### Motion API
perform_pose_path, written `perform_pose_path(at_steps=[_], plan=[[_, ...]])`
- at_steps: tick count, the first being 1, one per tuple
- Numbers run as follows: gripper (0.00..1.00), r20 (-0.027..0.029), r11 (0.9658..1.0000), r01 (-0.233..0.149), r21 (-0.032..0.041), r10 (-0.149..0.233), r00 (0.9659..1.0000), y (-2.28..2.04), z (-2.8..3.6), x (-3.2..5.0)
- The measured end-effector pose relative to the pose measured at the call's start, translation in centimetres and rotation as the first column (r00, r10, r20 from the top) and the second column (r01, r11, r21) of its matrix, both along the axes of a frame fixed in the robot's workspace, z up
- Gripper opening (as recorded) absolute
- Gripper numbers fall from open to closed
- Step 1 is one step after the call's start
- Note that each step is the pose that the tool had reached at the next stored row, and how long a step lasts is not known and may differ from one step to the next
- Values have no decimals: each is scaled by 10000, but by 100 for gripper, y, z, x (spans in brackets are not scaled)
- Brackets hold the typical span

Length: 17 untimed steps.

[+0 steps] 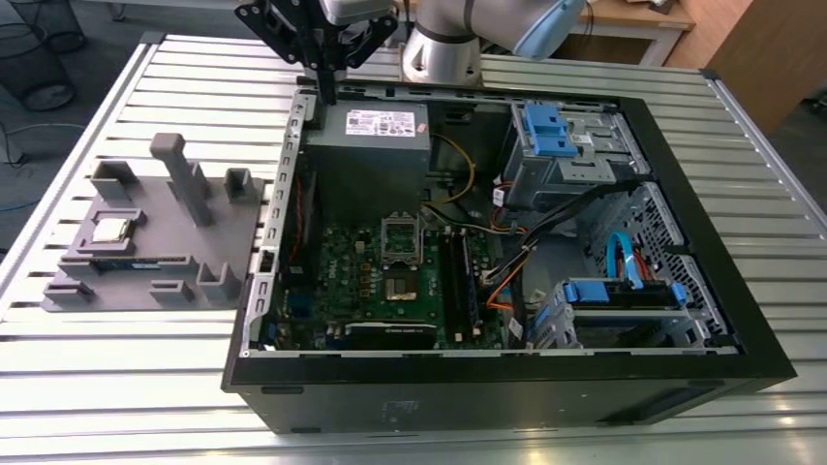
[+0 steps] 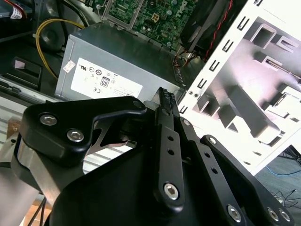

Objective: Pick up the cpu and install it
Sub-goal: 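Reach for the cpu, then pick up the cpu and move it towards the insertion slot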

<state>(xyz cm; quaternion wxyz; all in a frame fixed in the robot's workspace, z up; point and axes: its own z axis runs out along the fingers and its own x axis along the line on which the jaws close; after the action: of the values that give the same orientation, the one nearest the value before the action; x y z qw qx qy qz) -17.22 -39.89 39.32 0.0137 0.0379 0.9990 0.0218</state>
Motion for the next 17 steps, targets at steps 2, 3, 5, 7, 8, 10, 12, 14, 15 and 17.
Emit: perform_pose_path(at_steps=[2, 3, 5, 7, 8, 10, 12, 14, 15, 17], plan=[[11, 0, 10000, 0, 1, 0, 10000, 0, 0, -7], [11, 0, 10000, 0, 1, 0, 10000, 0, 0, -12], [11, 0, 10000, 0, 0, 0, 10000, 0, 0, -25], [11, 0, 10000, -1, 0, 1, 10000, 0, 0, -41], [11, 0, 10000, -1, 0, 1, 10000, 0, -1, -49], [11, 0, 10000, -1, 0, 1, 10000, 0, -1, -65], [11, 1, 10000, 0, 1, 0, 10000, 0, -1, -80], [11, 0, 10000, 0, 0, 0, 10000, 0, -1, -94], [11, 1, 10000, 0, 1, 0, 10000, 0, -1, -101], [11, 0, 10000, 0, 1, 0, 10000, 0, -1, -116]])
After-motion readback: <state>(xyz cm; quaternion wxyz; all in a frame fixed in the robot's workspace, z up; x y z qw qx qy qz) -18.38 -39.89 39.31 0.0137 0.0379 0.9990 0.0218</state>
